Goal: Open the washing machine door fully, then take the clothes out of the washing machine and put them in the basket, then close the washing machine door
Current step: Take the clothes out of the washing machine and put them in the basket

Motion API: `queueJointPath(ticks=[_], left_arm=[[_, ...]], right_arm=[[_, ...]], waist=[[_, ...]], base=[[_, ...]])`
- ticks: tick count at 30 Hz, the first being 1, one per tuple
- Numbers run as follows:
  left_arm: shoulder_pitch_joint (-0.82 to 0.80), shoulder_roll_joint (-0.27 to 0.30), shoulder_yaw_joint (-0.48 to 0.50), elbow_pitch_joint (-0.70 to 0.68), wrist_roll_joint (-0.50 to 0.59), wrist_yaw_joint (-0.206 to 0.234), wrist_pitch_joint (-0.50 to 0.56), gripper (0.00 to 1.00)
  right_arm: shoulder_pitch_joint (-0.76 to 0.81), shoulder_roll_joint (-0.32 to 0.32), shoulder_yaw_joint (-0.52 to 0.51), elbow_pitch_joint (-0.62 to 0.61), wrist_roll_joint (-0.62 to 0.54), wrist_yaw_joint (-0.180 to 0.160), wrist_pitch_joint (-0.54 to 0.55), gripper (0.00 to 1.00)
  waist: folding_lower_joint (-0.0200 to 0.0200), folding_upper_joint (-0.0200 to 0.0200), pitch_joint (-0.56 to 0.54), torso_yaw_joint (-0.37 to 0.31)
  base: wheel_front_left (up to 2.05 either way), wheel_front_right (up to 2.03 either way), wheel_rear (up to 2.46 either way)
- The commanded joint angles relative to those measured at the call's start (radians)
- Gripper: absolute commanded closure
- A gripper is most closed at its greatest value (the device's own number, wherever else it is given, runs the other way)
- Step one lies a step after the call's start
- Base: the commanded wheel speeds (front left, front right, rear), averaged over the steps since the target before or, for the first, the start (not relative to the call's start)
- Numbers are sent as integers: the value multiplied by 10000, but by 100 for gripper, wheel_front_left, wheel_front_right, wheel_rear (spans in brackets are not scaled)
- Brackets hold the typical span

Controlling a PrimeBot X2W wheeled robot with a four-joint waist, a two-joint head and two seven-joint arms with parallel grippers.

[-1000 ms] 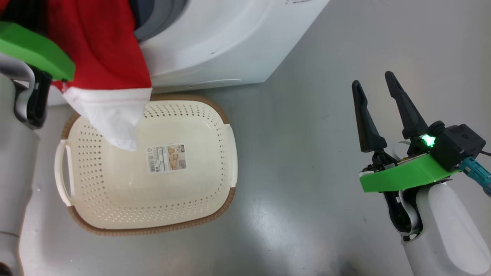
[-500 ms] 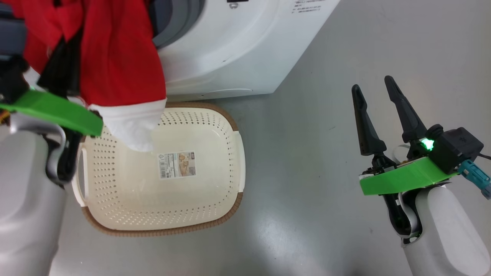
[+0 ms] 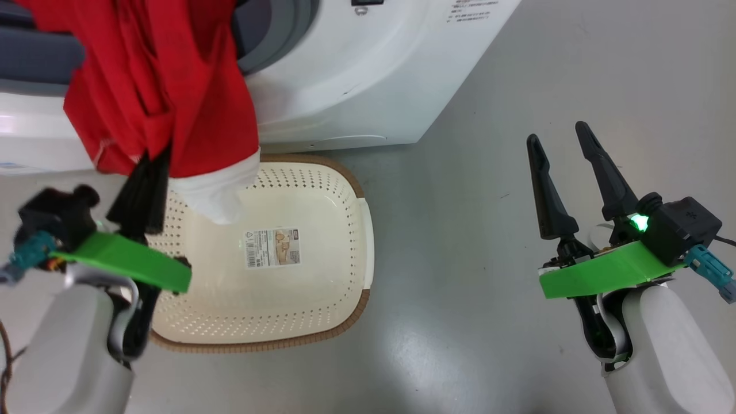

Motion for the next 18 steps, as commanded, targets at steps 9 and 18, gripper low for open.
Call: queueJointPath(ticks=[9,18], left_arm=[[1348,67,148,-315,-1,15,-78,100],[1845,-317,-306,478,-57,10,-78,100]], right_arm=[[172,36,222,-210,-63,63,-63,0],[96,36,236,-223,-22,63,-63,0]], waist=[[0,0,77,-8],[0,0,216,-86]], base=[[0,0,0],[0,0,0]])
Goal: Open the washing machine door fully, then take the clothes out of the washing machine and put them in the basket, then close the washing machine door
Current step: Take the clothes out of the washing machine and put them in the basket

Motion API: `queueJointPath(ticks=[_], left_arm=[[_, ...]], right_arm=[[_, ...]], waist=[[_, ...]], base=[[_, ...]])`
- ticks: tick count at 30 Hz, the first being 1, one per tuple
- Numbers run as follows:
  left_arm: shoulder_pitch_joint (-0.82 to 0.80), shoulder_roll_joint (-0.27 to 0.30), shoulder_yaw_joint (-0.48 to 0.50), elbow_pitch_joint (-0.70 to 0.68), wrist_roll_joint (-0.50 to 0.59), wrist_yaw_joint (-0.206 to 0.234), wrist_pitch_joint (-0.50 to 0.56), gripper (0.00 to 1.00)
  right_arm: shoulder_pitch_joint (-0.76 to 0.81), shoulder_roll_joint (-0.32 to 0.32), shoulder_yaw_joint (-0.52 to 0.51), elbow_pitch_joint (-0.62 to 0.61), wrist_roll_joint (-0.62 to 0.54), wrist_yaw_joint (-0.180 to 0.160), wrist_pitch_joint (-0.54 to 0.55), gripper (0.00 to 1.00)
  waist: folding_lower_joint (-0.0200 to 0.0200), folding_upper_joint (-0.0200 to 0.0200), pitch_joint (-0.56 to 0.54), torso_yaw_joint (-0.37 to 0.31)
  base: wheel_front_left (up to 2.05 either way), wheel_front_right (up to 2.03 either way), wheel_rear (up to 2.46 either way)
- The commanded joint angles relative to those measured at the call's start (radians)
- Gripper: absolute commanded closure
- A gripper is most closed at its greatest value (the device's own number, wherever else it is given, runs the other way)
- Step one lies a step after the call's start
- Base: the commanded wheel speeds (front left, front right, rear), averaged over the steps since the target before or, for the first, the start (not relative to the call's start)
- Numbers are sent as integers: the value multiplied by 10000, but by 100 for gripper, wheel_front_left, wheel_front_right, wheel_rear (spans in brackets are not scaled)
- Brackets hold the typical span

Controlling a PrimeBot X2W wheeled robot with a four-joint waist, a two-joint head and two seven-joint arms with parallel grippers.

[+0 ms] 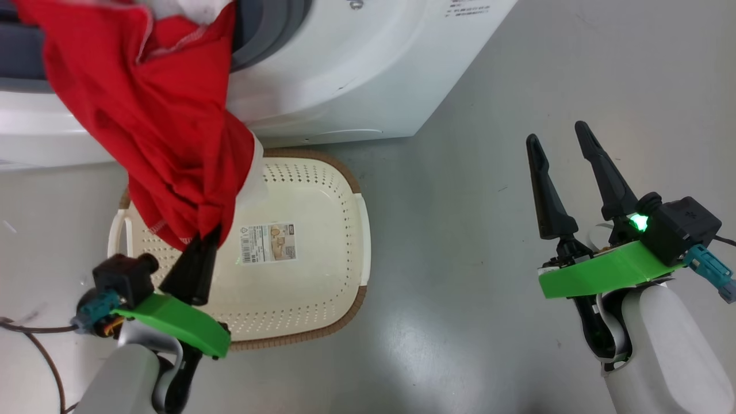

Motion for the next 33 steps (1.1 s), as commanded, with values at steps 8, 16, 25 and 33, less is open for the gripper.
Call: queueJointPath(ticks=[8,16,25,33], left_arm=[[126,-48,-401,1111,-265,8,-78,100],[-395,-156,-1284,2524,-674,7,-78,100],[-1316,-262,-1946,3756,-1184,7,-78,100],[-1928,-311,-2693,4649,-1676,6,-78,100]], right_arm=[[25,38,265,-231,-12,63,-63,0],[-96,38,294,-298,3,63,-63,0],[-220,38,331,-359,31,63,-63,0],[-350,38,420,-335,88,63,-63,0]], waist=[[0,0,136,-50],[0,0,474,-153],[0,0,788,-232],[0,0,973,-289]], base=[[0,0,0],[0,0,0],[0,0,0],[0,0,0]])
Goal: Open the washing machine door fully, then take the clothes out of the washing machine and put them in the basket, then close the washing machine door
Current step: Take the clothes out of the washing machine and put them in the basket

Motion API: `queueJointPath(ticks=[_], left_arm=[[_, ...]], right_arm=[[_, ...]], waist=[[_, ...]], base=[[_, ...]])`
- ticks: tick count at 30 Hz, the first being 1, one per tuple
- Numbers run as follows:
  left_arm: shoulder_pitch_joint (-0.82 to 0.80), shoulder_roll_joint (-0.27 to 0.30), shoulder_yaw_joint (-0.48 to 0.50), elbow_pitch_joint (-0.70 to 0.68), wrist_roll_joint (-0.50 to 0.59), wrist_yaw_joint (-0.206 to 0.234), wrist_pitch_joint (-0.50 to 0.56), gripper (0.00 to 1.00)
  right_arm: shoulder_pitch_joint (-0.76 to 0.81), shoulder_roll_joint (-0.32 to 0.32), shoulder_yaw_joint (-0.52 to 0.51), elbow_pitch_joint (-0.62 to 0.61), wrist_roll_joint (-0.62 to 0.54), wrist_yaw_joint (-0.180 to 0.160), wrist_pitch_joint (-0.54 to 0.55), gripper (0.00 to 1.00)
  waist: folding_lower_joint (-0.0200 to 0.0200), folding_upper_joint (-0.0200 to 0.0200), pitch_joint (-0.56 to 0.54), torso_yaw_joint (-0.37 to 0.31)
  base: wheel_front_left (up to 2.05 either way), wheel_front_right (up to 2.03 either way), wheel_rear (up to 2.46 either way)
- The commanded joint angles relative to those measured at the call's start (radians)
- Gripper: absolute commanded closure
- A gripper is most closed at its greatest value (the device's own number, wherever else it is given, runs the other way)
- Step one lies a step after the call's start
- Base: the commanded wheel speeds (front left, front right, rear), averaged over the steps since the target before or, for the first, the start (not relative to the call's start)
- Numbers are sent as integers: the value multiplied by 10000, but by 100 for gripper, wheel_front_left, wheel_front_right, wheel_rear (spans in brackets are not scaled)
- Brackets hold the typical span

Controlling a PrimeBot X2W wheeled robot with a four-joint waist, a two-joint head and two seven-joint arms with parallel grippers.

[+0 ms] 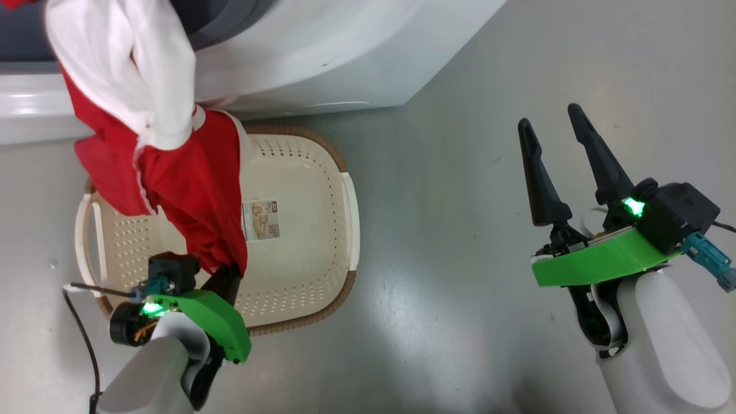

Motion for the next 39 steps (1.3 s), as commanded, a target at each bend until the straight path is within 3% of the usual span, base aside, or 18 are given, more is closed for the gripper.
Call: queueJointPath(ticks=[1,11,28,29,33,35,36,39], left_arm=[[48,256,80,85,-158,6,-71,100],[-777,368,-950,1042,-1142,6,123,100],[-1488,623,-1953,1465,-2394,6,20,100],[-1520,634,-2006,1488,-2467,6,23,95],[-1661,663,-2206,1552,-2726,6,25,52],[-1704,690,-2296,1568,-2839,6,16,16],[-1713,701,-2336,1571,-2898,6,10,3],[-1719,741,-2434,1567,-3084,6,-11,0]], right_arm=[[12,40,204,-233,75,63,-63,0],[-108,40,301,-254,116,63,-63,0],[-245,40,318,-313,61,63,-63,0],[-260,40,318,-310,60,63,-63,0],[-293,40,311,-294,54,63,-63,0],[-292,40,304,-280,53,63,-63,0],[-285,40,298,-272,51,63,-63,0],[-262,40,283,-249,50,63,-63,0]], waist=[[0,0,45,-16],[0,0,252,-135],[0,0,611,-175],[0,0,633,-176],[0,0,658,-176],[0,0,637,-170],[0,0,612,-164],[0,0,515,-138]], base=[[0,0,0],[0,0,0],[0,0,0],[0,0,0],[0,0,0],[0,0,0],[0,0,0],[0,0,0]])
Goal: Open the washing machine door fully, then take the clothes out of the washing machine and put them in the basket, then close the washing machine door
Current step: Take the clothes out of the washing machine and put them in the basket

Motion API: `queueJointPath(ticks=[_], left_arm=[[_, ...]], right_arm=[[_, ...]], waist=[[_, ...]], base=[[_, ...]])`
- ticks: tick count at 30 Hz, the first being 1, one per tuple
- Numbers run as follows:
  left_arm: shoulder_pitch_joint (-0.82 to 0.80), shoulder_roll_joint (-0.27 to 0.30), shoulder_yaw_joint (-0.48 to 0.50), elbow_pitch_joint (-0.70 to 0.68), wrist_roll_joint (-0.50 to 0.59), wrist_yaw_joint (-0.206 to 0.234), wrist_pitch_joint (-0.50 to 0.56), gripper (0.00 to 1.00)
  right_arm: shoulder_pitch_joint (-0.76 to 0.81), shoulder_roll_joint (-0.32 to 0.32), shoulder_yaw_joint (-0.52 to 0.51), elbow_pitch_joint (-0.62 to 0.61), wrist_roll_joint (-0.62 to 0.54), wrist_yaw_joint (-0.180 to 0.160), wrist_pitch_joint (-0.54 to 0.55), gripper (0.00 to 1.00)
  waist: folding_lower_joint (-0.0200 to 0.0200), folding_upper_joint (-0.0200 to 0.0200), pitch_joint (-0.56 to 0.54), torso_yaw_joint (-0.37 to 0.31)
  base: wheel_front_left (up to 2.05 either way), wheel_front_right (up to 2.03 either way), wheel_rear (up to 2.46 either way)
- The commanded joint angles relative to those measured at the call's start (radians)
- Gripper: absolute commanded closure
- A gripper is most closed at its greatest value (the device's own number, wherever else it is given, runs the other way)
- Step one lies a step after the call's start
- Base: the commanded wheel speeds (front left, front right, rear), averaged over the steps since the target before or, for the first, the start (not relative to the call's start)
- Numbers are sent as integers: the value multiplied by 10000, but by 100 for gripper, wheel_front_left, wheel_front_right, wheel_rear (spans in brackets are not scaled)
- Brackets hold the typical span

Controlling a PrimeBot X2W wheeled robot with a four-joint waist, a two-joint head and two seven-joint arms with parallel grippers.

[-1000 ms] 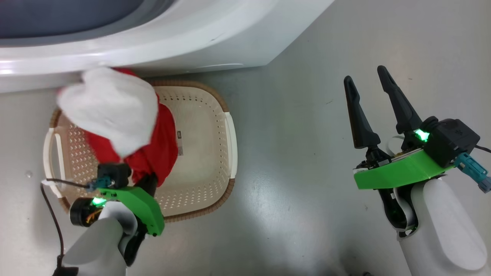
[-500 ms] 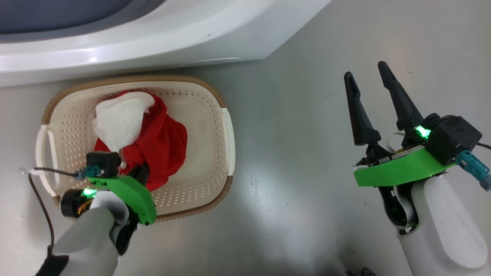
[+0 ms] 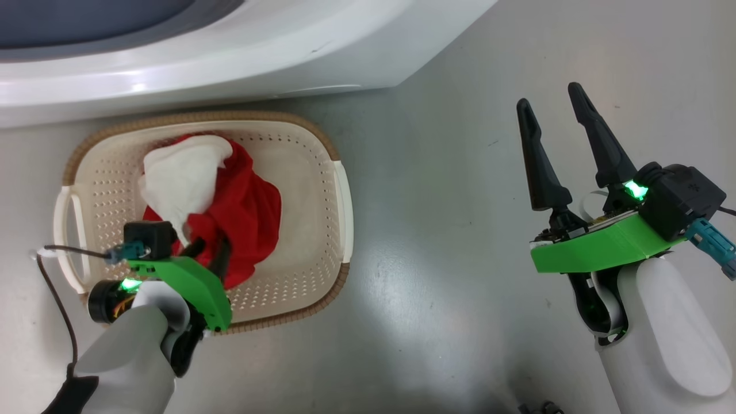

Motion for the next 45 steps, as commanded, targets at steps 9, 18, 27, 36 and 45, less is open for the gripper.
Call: queueJointPath(ticks=[9,18,27,36,45], left_arm=[[160,469,-15,-102,-545,6,-195,0],[505,684,758,-763,-318,6,-206,0],[1451,655,2636,-1744,1114,6,-207,0],[2731,398,4401,-2738,2648,6,-208,0],[3852,117,5685,-3885,3971,6,-208,0]], right_arm=[[265,42,124,-25,-8,63,-63,0],[560,42,6,131,-90,63,-63,0],[1185,42,-174,305,-208,63,-63,0],[1932,42,-310,537,-286,63,-63,0],[2620,42,-527,675,-329,63,-63,0]], waist=[[0,-1,-580,159],[0,-1,-1436,341],[0,-1,-2601,519],[0,-1,-3904,642],[0,-1,-4896,767]], base=[[0,0,0],[0,0,0],[0,0,0],[0,0,0],[0,0,0]])
